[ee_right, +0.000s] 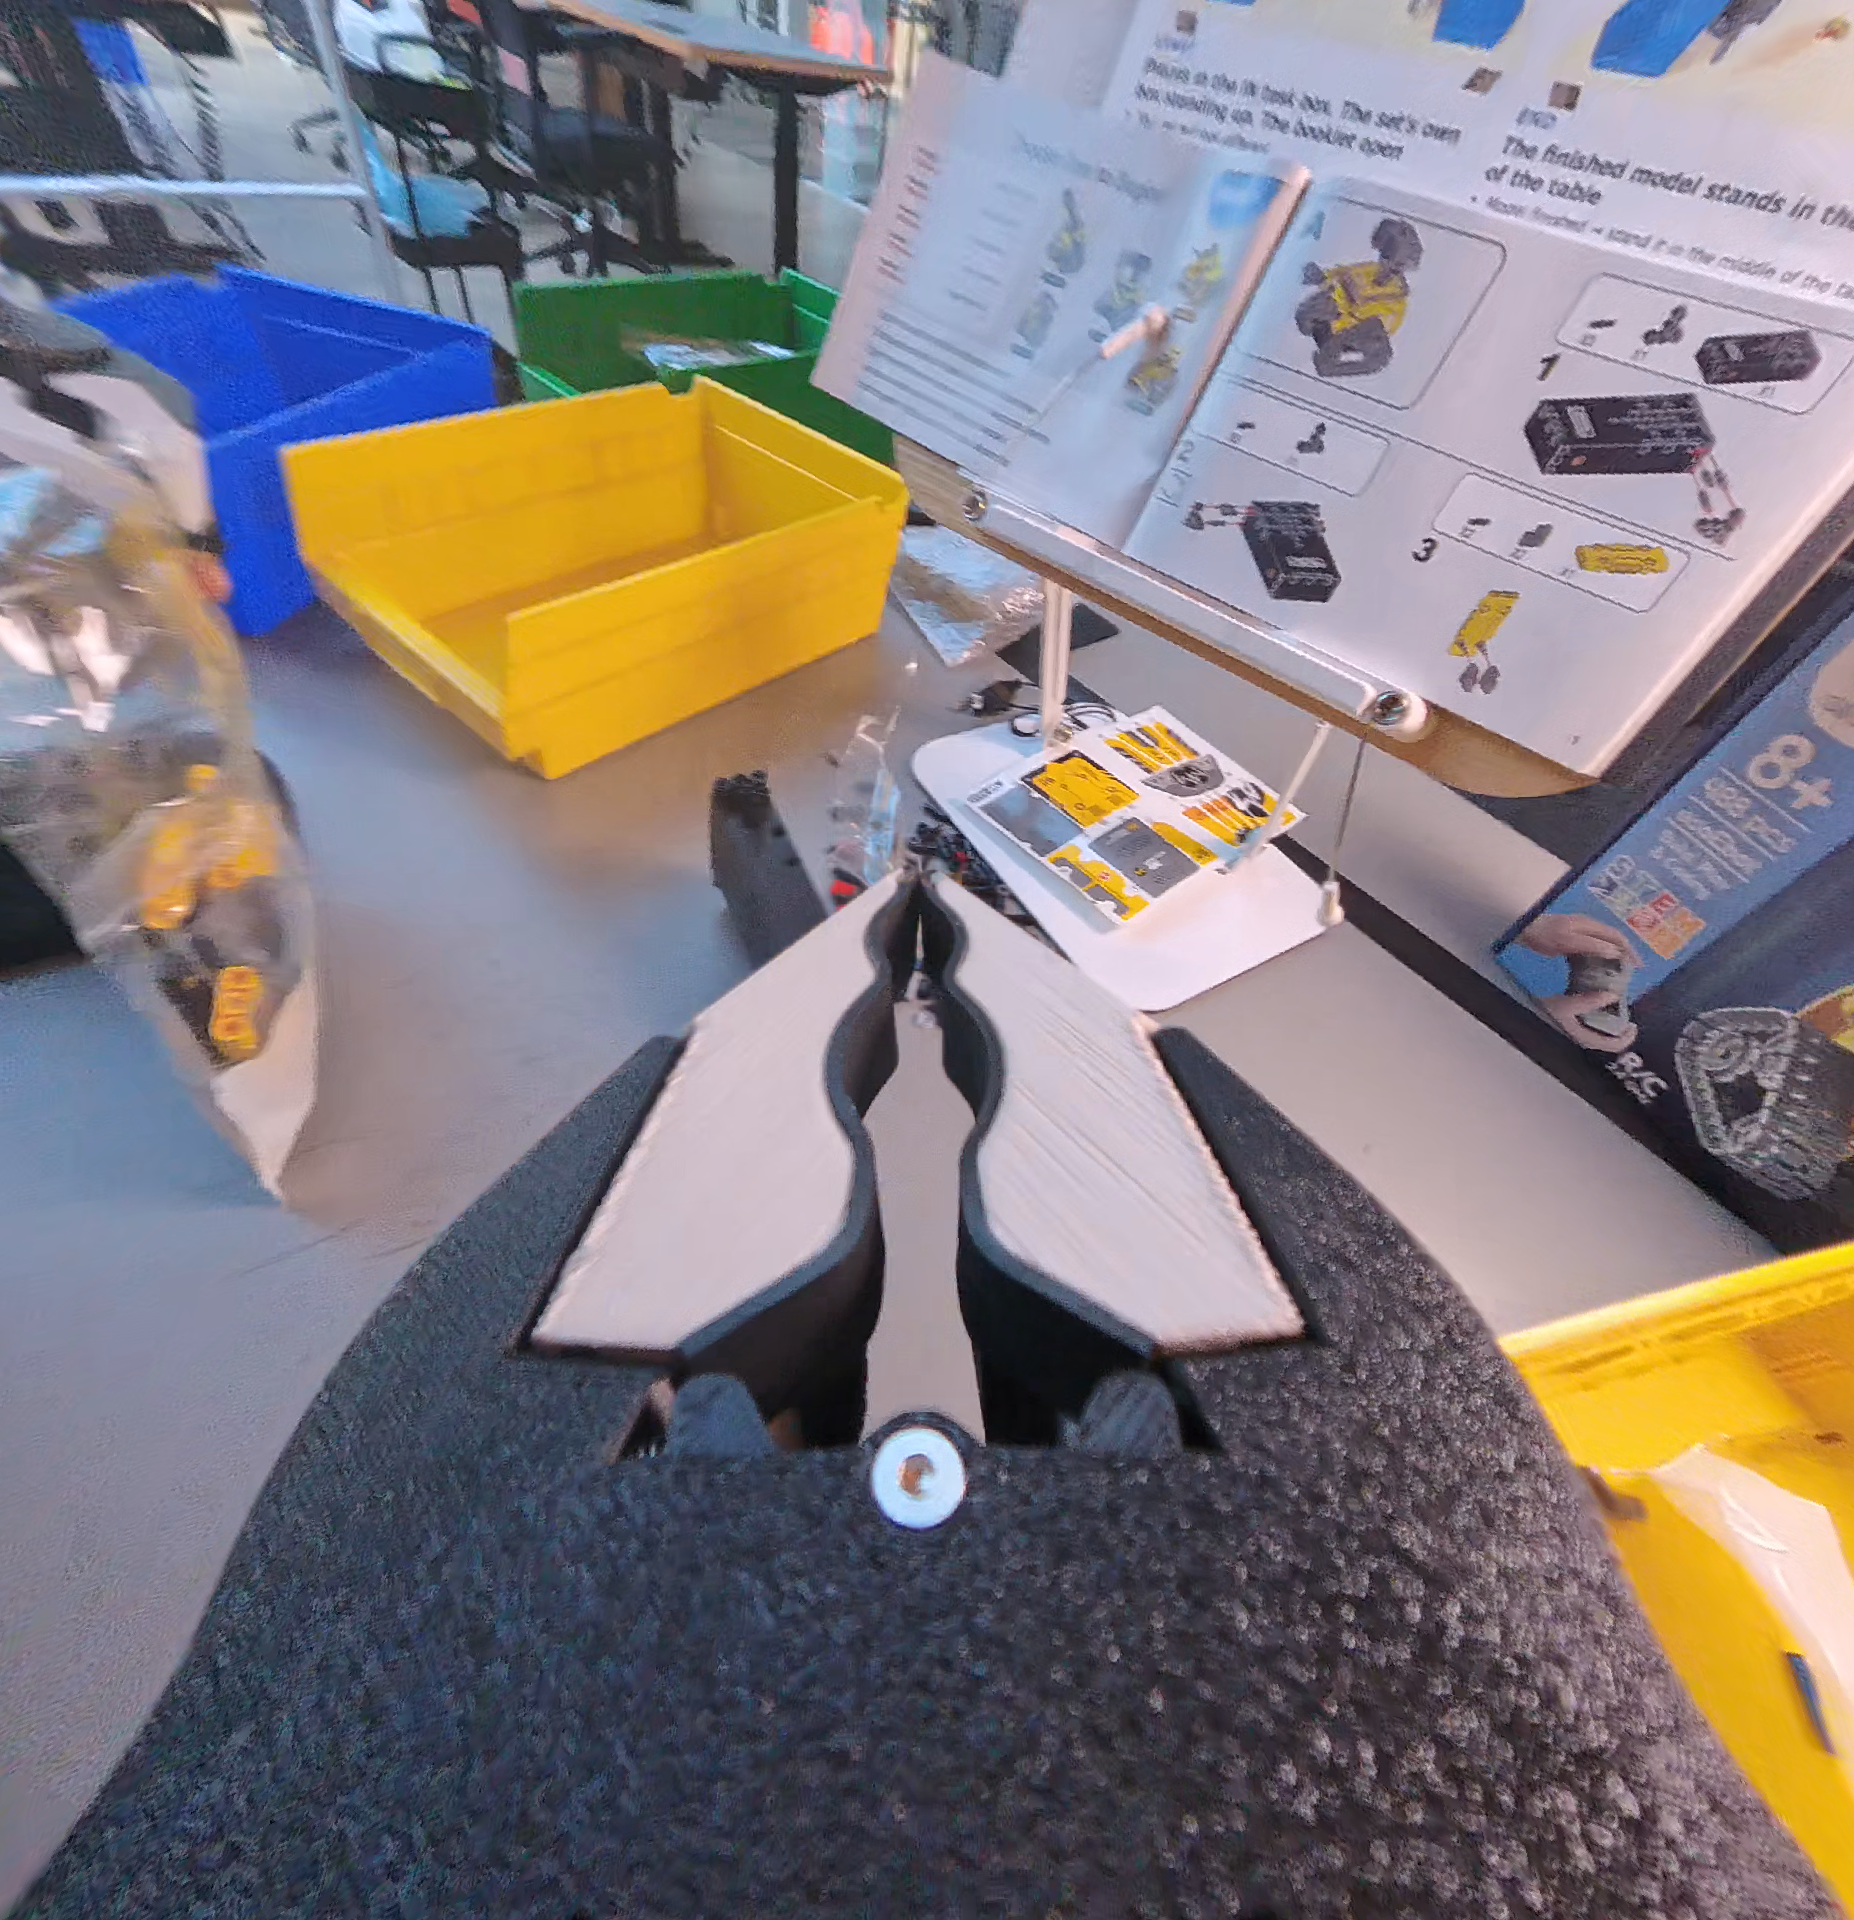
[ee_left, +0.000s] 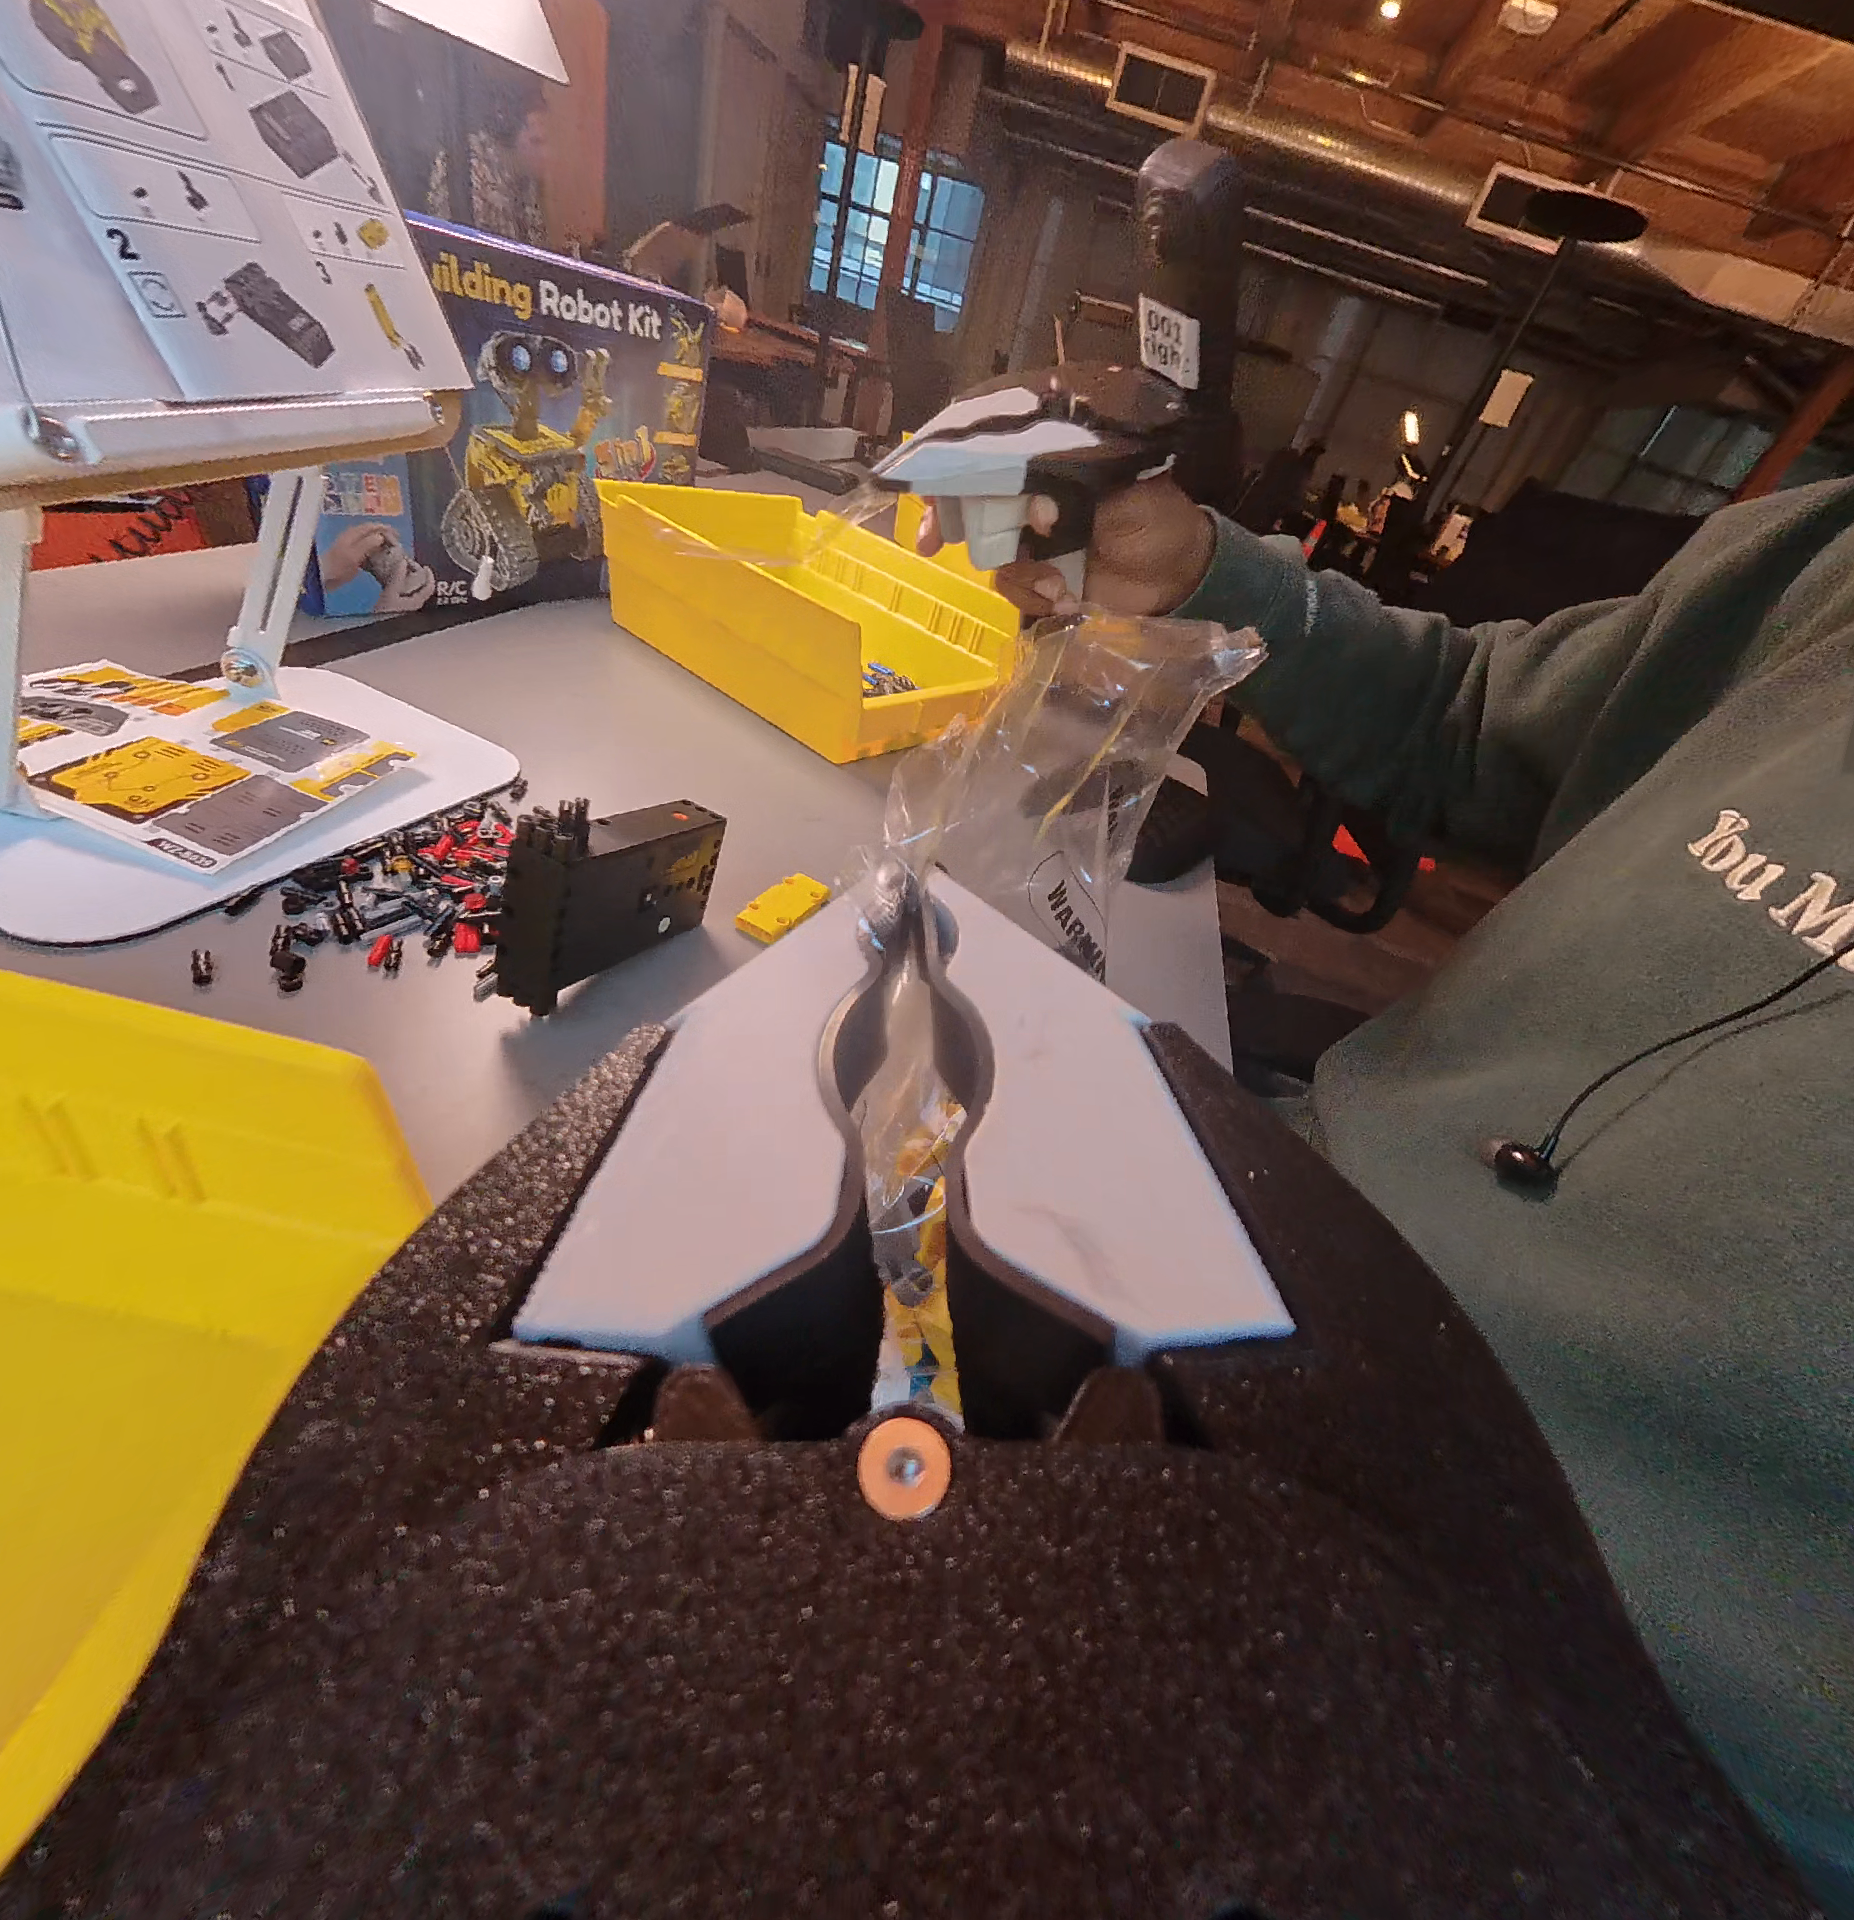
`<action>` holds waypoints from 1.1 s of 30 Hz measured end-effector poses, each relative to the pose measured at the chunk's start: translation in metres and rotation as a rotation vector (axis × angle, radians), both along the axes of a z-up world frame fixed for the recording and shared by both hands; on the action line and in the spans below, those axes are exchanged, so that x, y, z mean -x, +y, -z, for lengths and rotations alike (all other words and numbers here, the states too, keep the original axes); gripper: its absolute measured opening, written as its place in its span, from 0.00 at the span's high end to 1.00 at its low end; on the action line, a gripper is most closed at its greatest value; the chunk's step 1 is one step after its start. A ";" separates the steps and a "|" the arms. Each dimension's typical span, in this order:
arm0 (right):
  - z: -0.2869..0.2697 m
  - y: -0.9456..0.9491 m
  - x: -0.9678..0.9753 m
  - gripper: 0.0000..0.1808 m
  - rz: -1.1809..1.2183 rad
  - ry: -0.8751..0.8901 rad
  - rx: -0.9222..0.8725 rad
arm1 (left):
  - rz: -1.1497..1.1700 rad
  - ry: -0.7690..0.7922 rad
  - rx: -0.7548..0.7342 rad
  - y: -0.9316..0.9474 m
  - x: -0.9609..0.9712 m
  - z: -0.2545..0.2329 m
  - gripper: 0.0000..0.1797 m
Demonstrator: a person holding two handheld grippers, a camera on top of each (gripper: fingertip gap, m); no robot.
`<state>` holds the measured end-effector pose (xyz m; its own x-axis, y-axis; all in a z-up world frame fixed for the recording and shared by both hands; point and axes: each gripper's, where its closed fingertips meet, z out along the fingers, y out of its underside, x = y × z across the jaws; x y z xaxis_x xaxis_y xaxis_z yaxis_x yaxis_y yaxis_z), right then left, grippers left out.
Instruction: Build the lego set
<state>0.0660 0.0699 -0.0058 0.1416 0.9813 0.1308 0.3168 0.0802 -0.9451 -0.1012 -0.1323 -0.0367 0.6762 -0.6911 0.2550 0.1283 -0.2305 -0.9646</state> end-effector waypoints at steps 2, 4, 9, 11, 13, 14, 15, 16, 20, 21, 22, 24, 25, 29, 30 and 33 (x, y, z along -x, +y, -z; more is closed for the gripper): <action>0.012 0.030 0.020 1.00 0.078 -0.072 -0.046 | -0.032 -0.021 -0.005 -0.002 0.008 0.000 1.00; 0.019 0.058 0.033 1.00 0.153 -0.135 -0.092 | -0.062 -0.024 -0.017 -0.004 0.014 0.000 1.00; 0.022 0.155 0.014 1.00 0.417 -0.282 -0.184 | -0.118 -0.042 -0.051 -0.013 0.027 0.000 1.00; 0.023 0.196 -0.004 1.00 0.492 -0.326 -0.189 | -0.125 -0.055 -0.066 -0.016 0.028 -0.001 1.00; 0.028 0.236 -0.019 1.00 0.553 -0.367 -0.159 | -0.117 -0.074 -0.083 -0.017 0.028 -0.002 1.00; 0.033 0.253 -0.025 1.00 0.567 -0.390 -0.131 | -0.114 -0.081 -0.090 -0.016 0.027 -0.003 1.00; 0.037 0.270 -0.030 1.00 0.590 -0.410 -0.122 | -0.112 -0.084 -0.096 -0.015 0.026 -0.004 1.00; 0.041 0.287 -0.034 1.00 0.611 -0.432 -0.126 | -0.111 -0.086 -0.100 -0.015 0.026 -0.005 1.00; 0.064 0.327 -0.038 0.99 0.624 -0.526 -0.134 | -0.110 -0.087 -0.108 -0.012 0.023 -0.007 1.00; 0.069 0.333 -0.039 0.93 0.631 -0.548 -0.136 | -0.111 -0.087 -0.107 -0.012 0.022 -0.008 1.00; 0.073 0.339 -0.040 0.87 0.641 -0.561 -0.135 | -0.109 -0.085 -0.105 -0.012 0.020 -0.008 1.00; 0.072 0.342 -0.037 0.78 0.642 -0.531 -0.124 | -0.101 -0.075 -0.106 -0.013 0.016 -0.008 1.00; 0.068 0.341 -0.035 0.74 0.642 -0.496 -0.117 | -0.096 -0.067 -0.108 -0.014 0.014 -0.008 1.00; 0.031 0.310 -0.020 0.62 0.591 -0.308 -0.111 | -0.082 -0.042 -0.112 -0.013 0.008 -0.009 1.00; 0.019 0.288 -0.009 0.62 0.528 -0.250 -0.120 | -0.080 -0.038 -0.113 -0.012 0.008 -0.009 1.00; -0.002 0.179 0.035 0.64 0.170 -0.130 -0.107 | -0.078 -0.032 -0.118 -0.009 0.007 -0.009 1.00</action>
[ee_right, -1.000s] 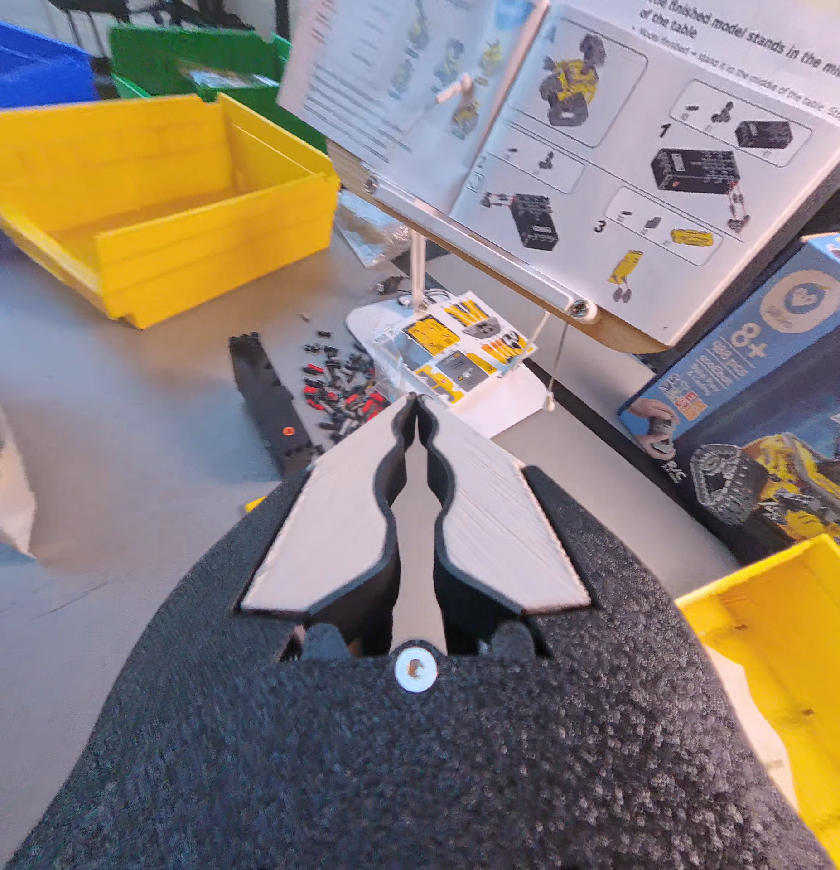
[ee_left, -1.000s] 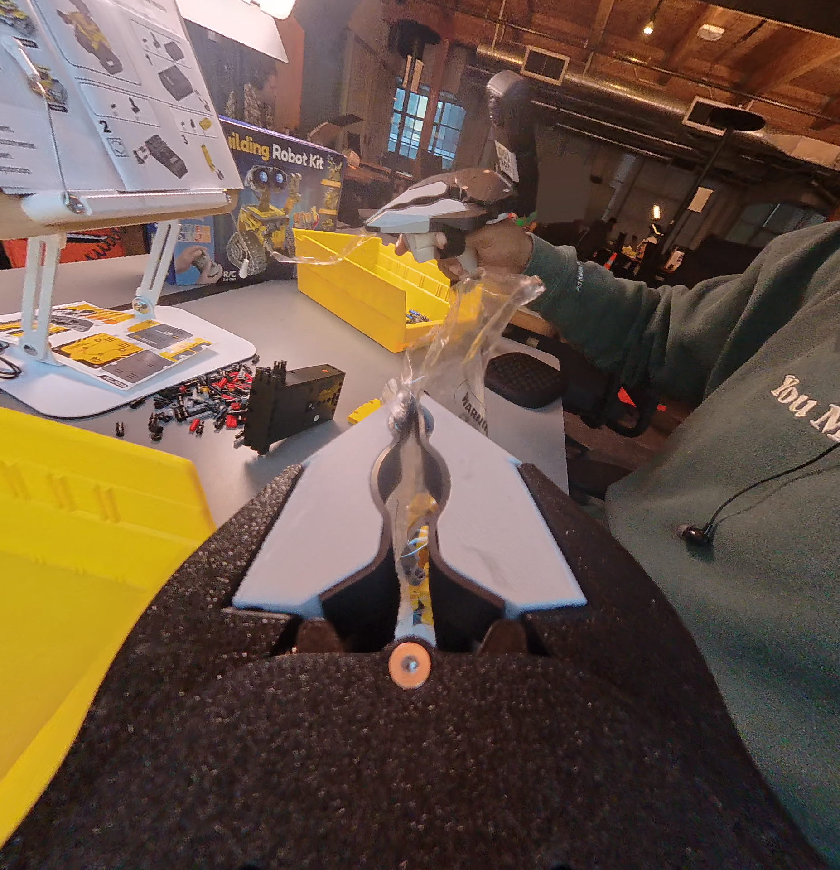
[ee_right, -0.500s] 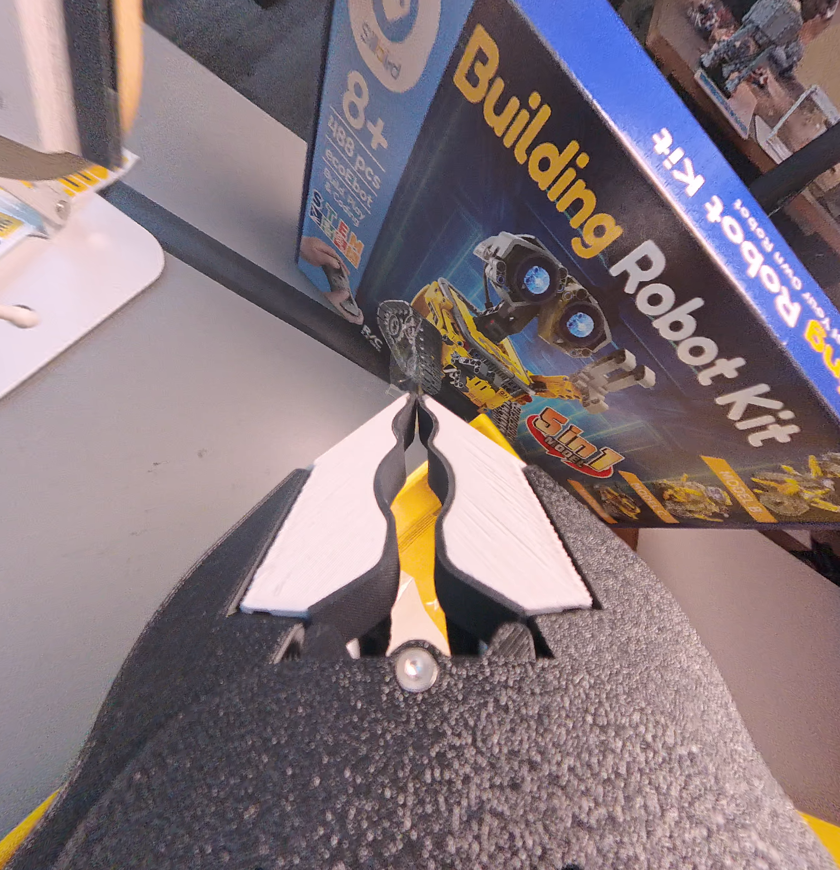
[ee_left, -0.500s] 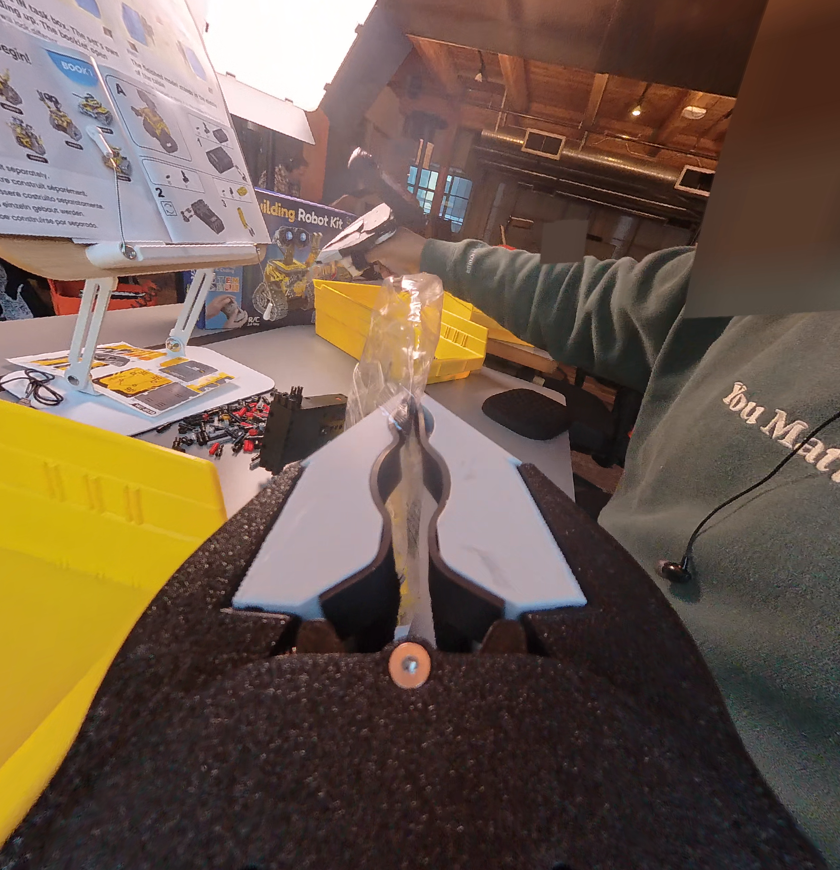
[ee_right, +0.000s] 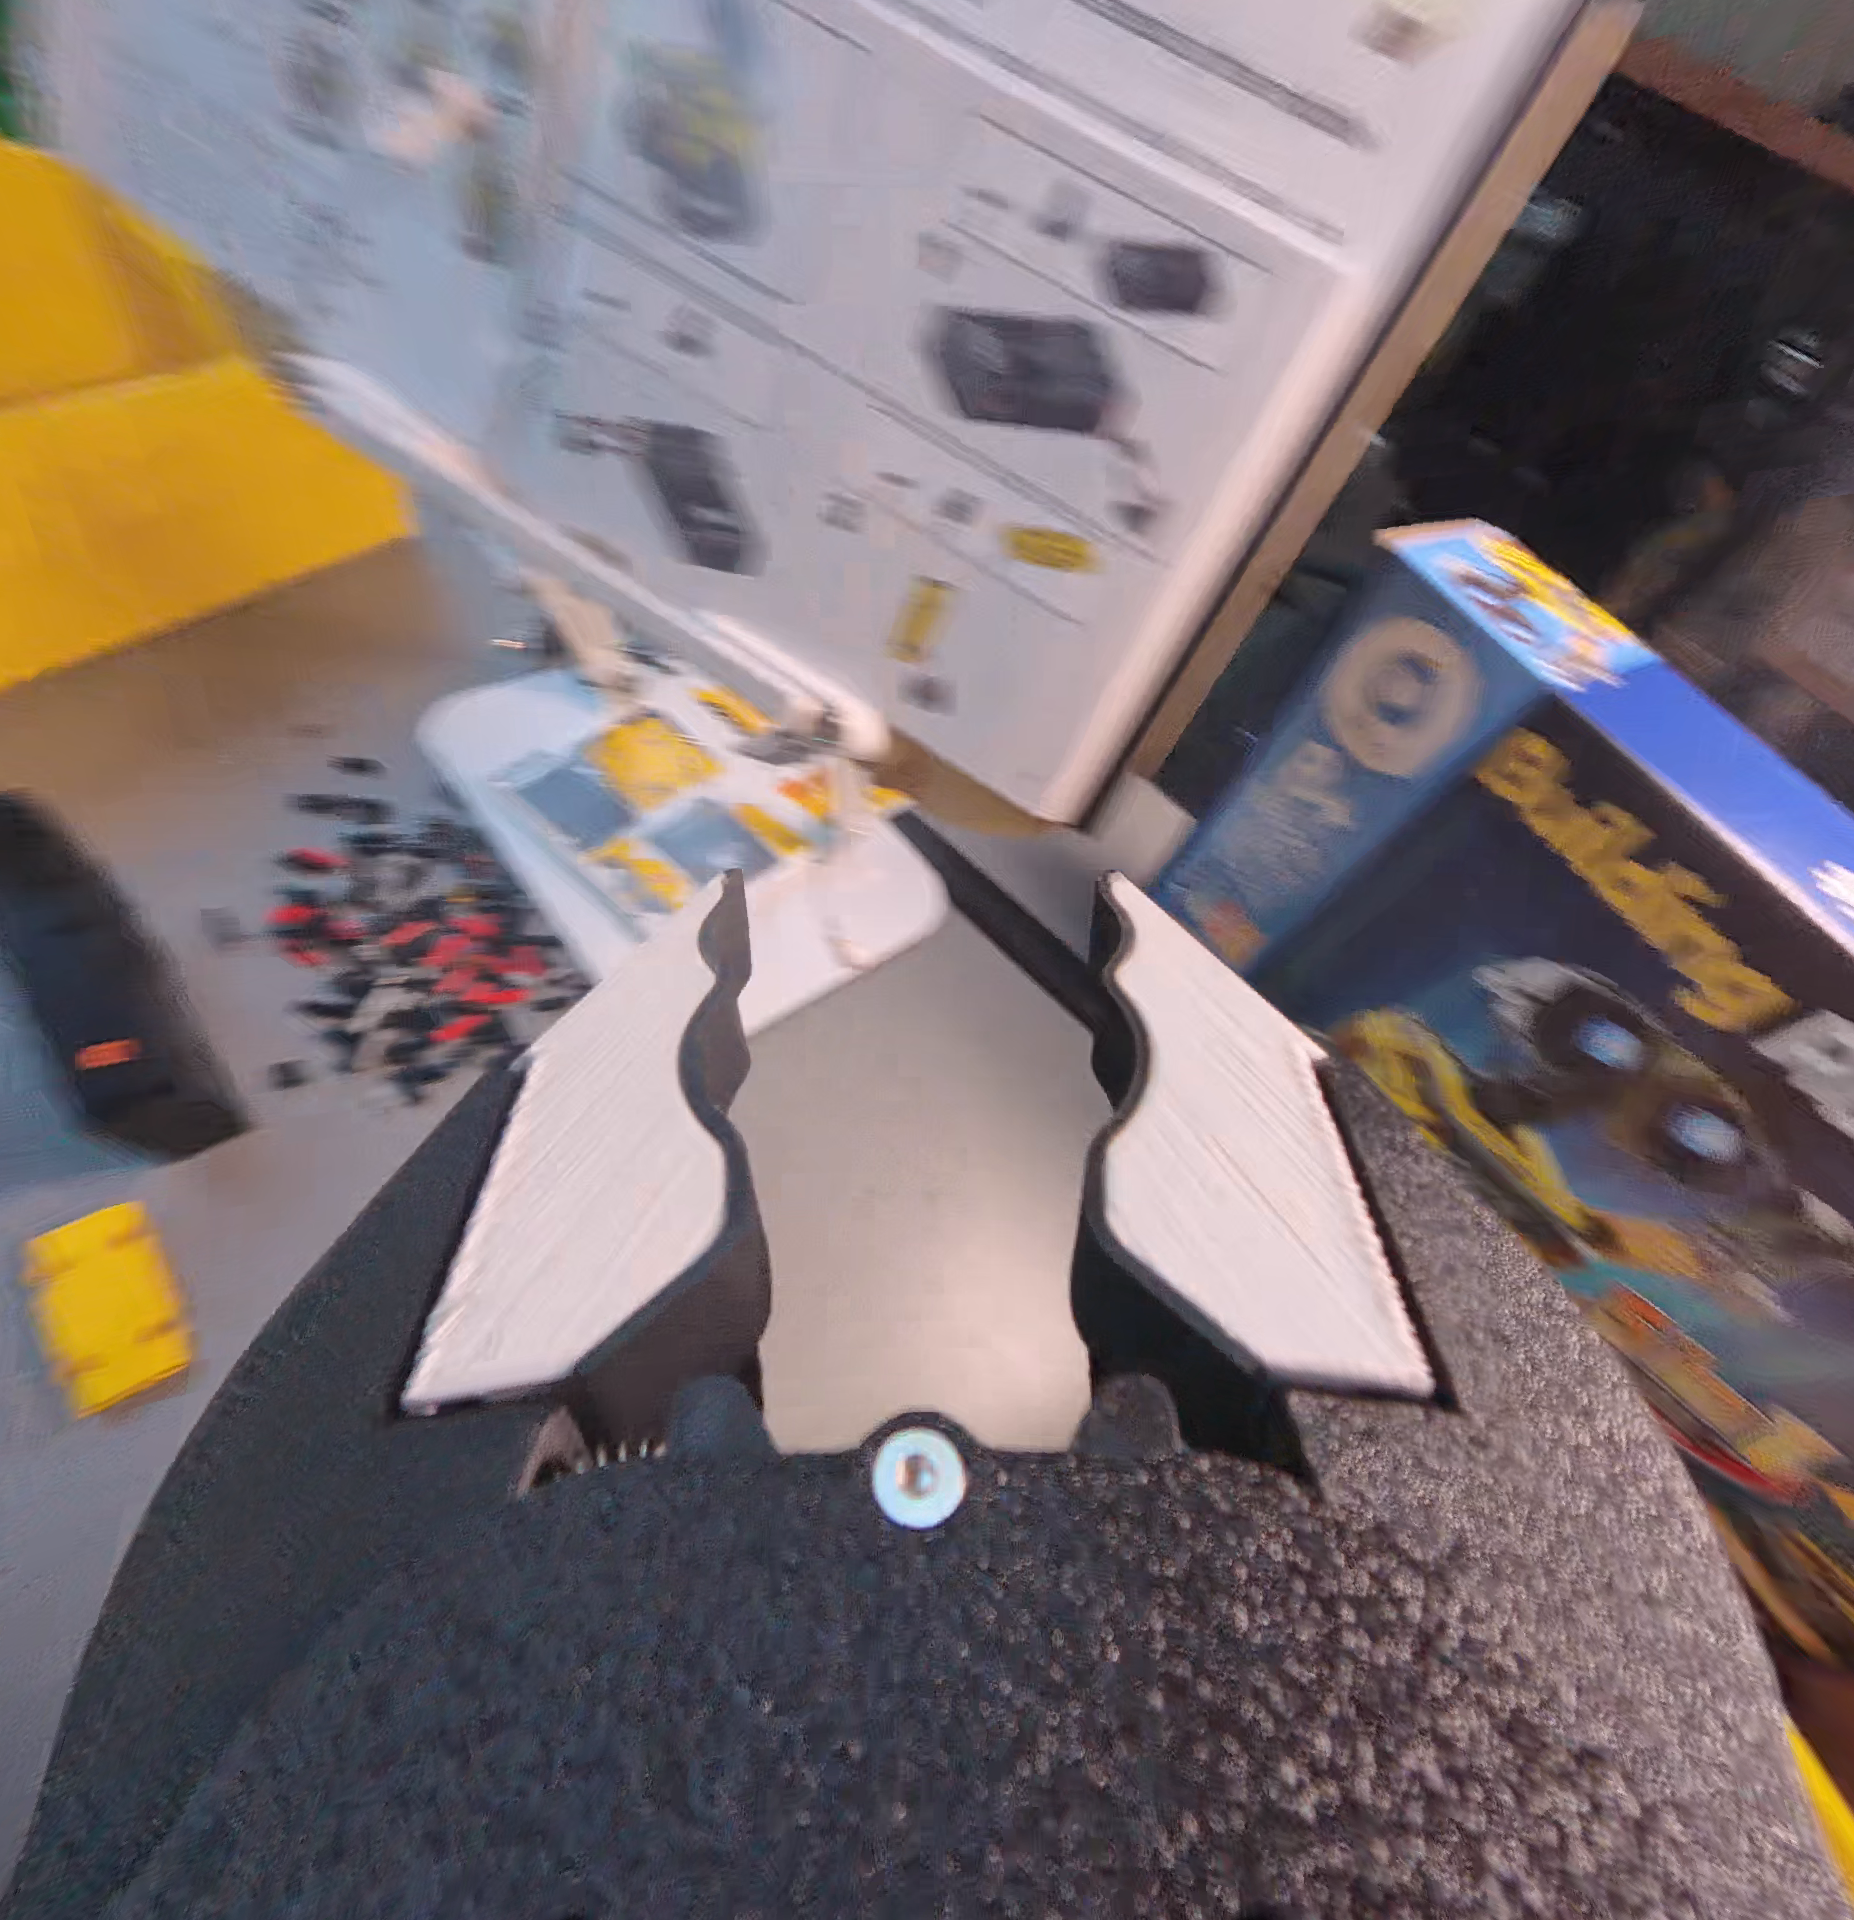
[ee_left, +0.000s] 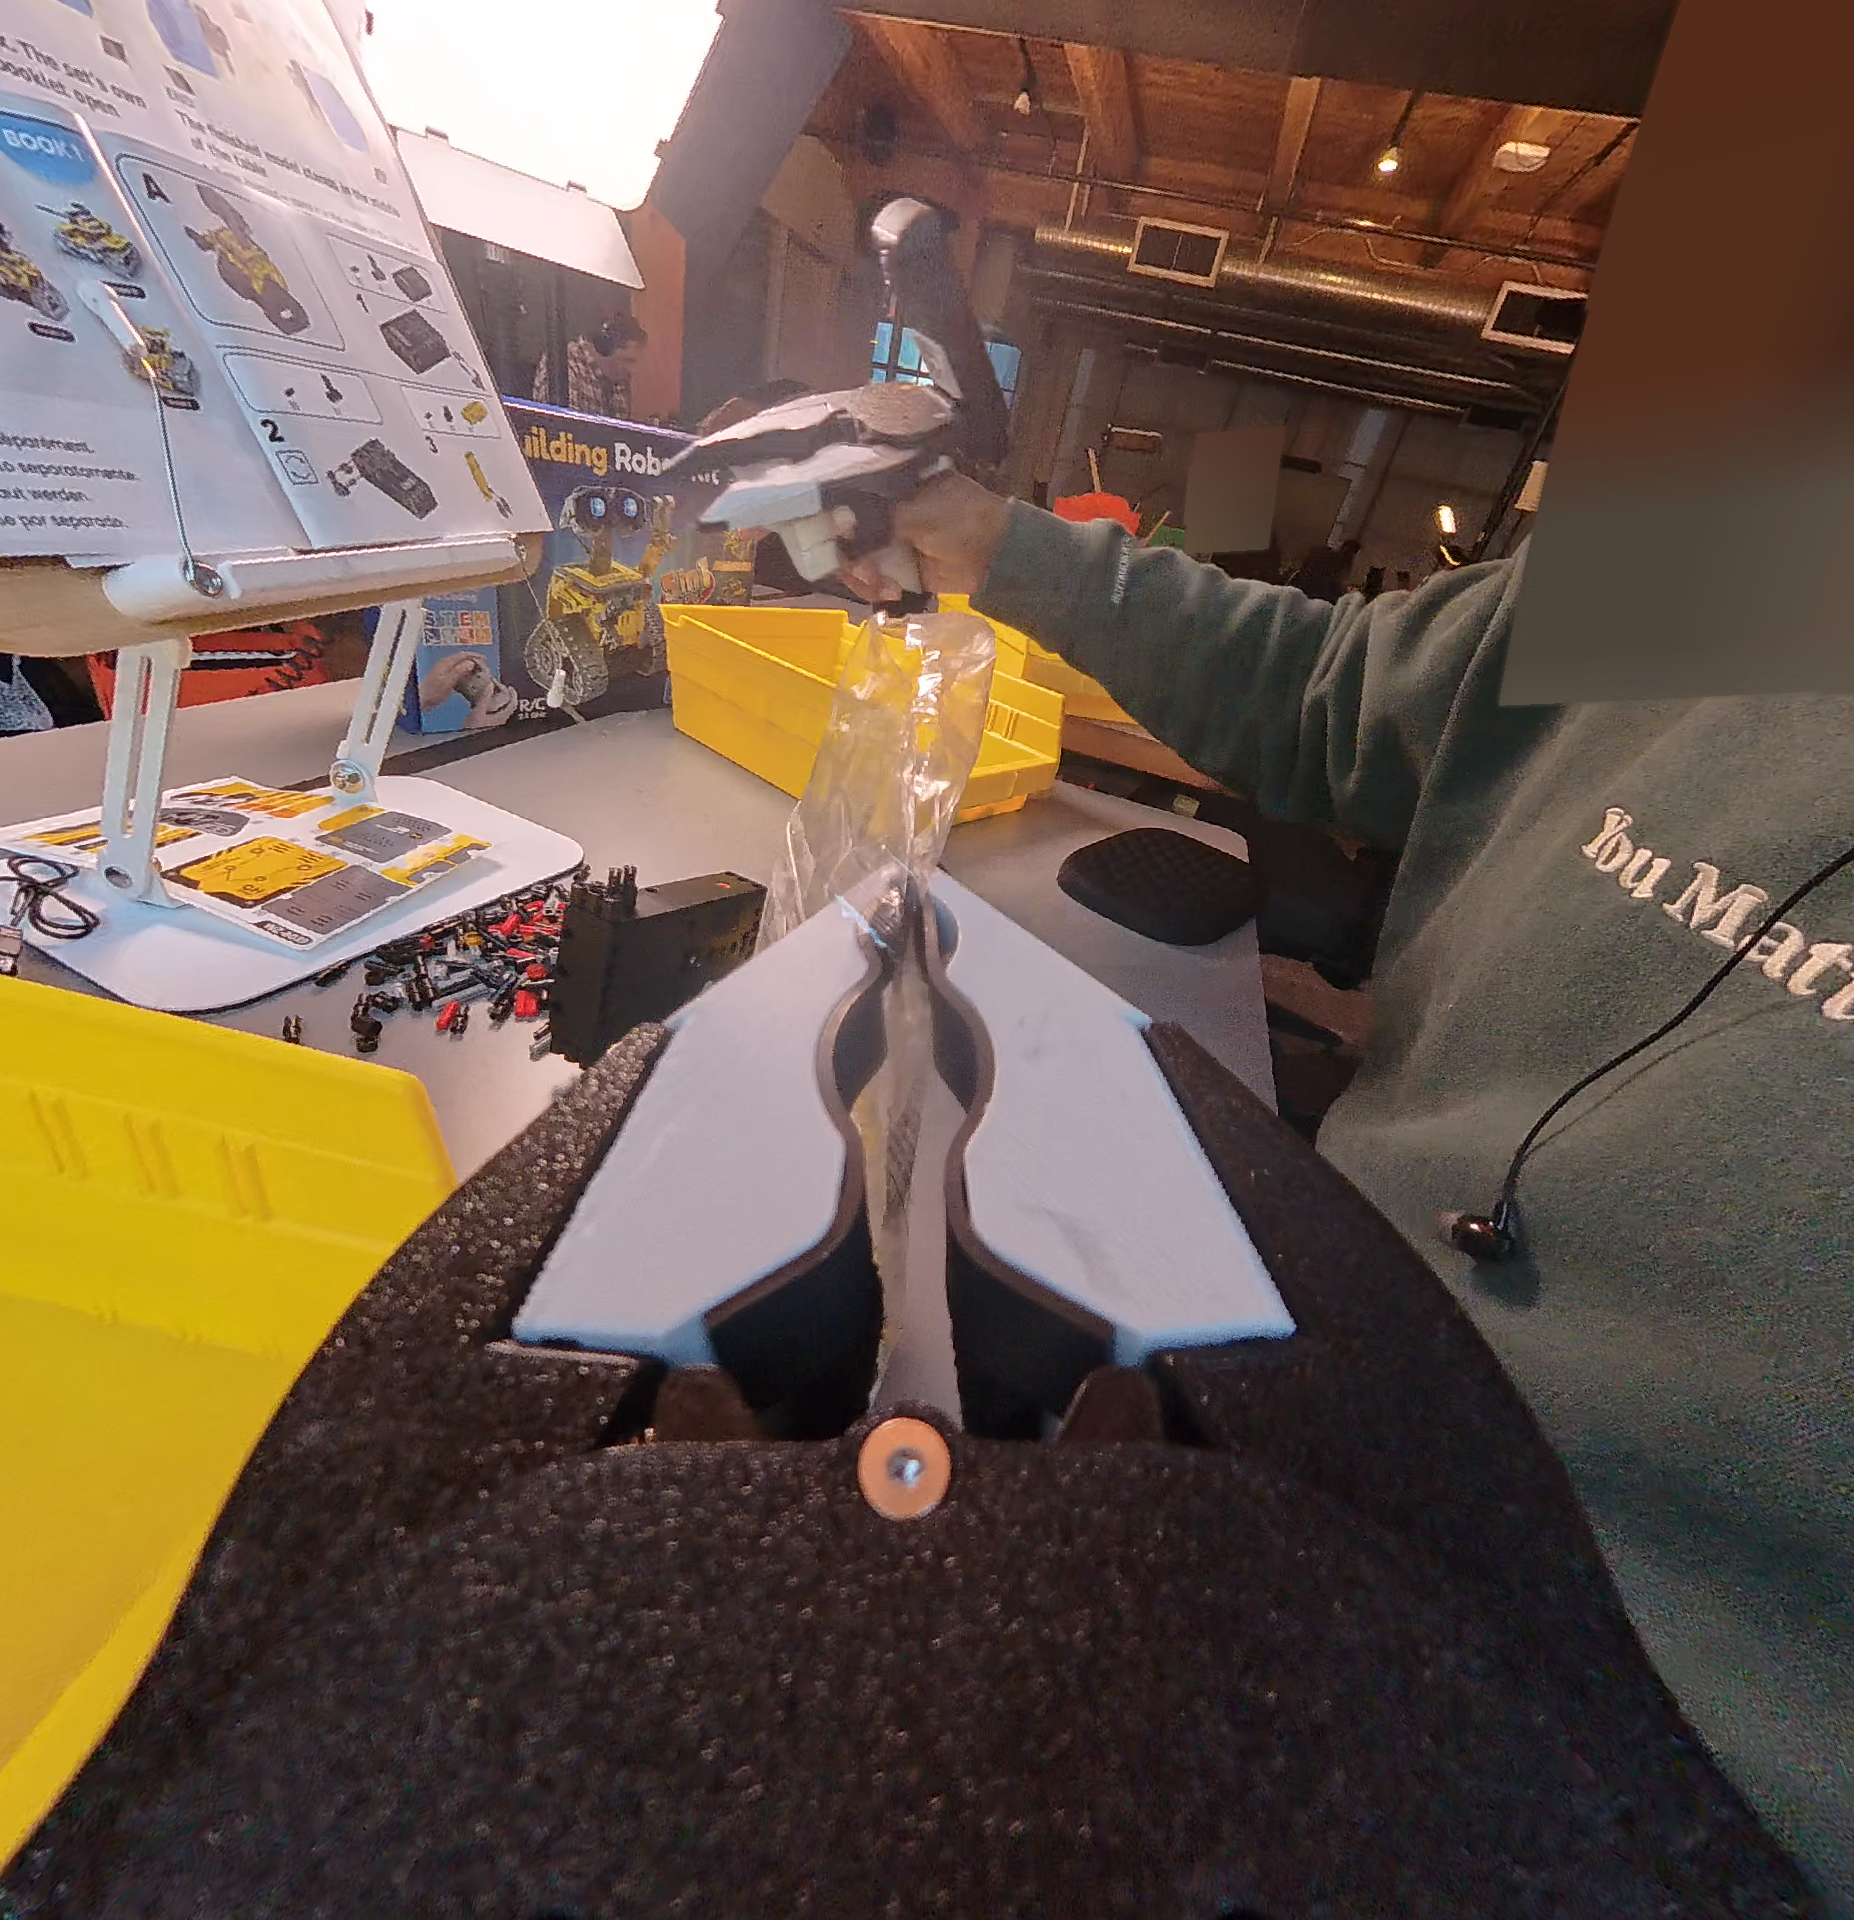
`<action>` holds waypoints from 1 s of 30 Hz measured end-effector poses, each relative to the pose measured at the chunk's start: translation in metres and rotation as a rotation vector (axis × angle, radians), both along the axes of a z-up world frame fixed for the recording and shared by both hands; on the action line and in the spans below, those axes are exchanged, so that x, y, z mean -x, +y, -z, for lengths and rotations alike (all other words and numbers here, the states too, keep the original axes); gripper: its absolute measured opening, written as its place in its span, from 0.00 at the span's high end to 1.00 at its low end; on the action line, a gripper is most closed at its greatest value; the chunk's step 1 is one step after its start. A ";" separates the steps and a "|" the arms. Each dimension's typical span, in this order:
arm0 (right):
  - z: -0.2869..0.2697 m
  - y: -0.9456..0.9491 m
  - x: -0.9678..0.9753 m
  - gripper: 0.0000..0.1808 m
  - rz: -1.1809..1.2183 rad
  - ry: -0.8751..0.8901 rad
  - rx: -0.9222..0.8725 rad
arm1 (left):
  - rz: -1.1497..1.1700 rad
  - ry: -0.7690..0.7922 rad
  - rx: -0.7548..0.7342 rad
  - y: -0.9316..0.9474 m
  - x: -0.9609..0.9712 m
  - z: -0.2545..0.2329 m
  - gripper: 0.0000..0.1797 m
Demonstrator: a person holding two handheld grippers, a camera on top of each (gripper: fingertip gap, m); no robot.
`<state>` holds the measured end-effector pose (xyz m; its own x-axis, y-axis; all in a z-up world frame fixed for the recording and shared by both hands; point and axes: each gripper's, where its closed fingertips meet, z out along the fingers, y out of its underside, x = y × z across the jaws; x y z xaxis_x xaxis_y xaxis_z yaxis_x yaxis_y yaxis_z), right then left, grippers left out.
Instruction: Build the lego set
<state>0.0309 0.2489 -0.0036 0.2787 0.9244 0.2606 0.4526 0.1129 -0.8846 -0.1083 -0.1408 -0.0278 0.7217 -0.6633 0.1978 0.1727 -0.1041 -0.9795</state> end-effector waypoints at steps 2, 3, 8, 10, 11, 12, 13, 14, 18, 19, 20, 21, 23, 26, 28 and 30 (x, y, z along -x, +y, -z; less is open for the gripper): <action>0.008 -0.093 0.022 0.66 -0.290 -0.010 0.070 | 0.001 0.000 -0.011 0.001 0.000 0.000 1.00; 0.018 -0.138 0.028 0.65 -0.430 -0.046 0.099 | 0.003 -0.001 -0.017 0.001 -0.001 -0.001 1.00; 0.084 -0.283 0.062 0.58 -0.790 -0.155 0.128 | 0.030 -0.016 -0.030 -0.004 -0.005 0.000 1.00; 0.099 -0.306 0.086 0.62 -0.828 -0.113 0.144 | 0.038 -0.016 -0.040 -0.008 -0.006 0.001 1.00; 0.103 -0.313 0.096 0.68 -0.837 -0.085 0.161 | 0.032 -0.012 -0.043 -0.009 -0.005 0.002 1.00; 0.104 -0.319 0.103 0.85 -0.854 -0.061 0.176 | 0.013 -0.007 -0.042 -0.010 -0.002 0.002 1.00; 0.104 -0.327 0.105 0.96 -0.885 -0.055 0.184 | -0.015 0.005 -0.040 -0.012 0.003 0.002 0.99; 0.103 -0.334 0.104 0.97 -0.915 -0.057 0.186 | -0.046 0.024 -0.041 -0.016 0.010 0.001 0.96; 0.080 -0.338 0.082 0.97 -0.928 -0.012 0.218 | -0.223 0.215 0.047 -0.030 0.059 0.011 0.86; 0.074 -0.336 0.073 0.97 -0.918 -0.006 0.222 | -0.273 0.320 0.125 -0.029 0.074 0.026 0.84; 0.069 -0.334 0.063 0.97 -0.906 0.002 0.226 | -0.321 0.443 0.221 -0.027 0.090 0.045 0.81; 0.063 -0.332 0.054 0.97 -0.888 0.013 0.235 | -0.356 0.563 0.317 -0.024 0.104 0.064 0.76; 0.054 -0.325 0.036 0.97 -0.836 0.028 0.242 | -0.371 0.771 0.477 -0.015 0.122 0.097 0.69; 0.043 -0.317 0.009 0.97 -0.768 0.045 0.234 | -0.361 1.091 0.655 0.002 0.147 0.140 0.68; 0.035 -0.311 -0.009 0.97 -0.720 0.055 0.228 | -0.270 1.187 0.765 0.007 0.151 0.165 0.83; 0.028 -0.305 -0.028 0.97 -0.668 0.062 0.215 | -0.210 1.219 0.758 0.018 0.136 0.170 0.85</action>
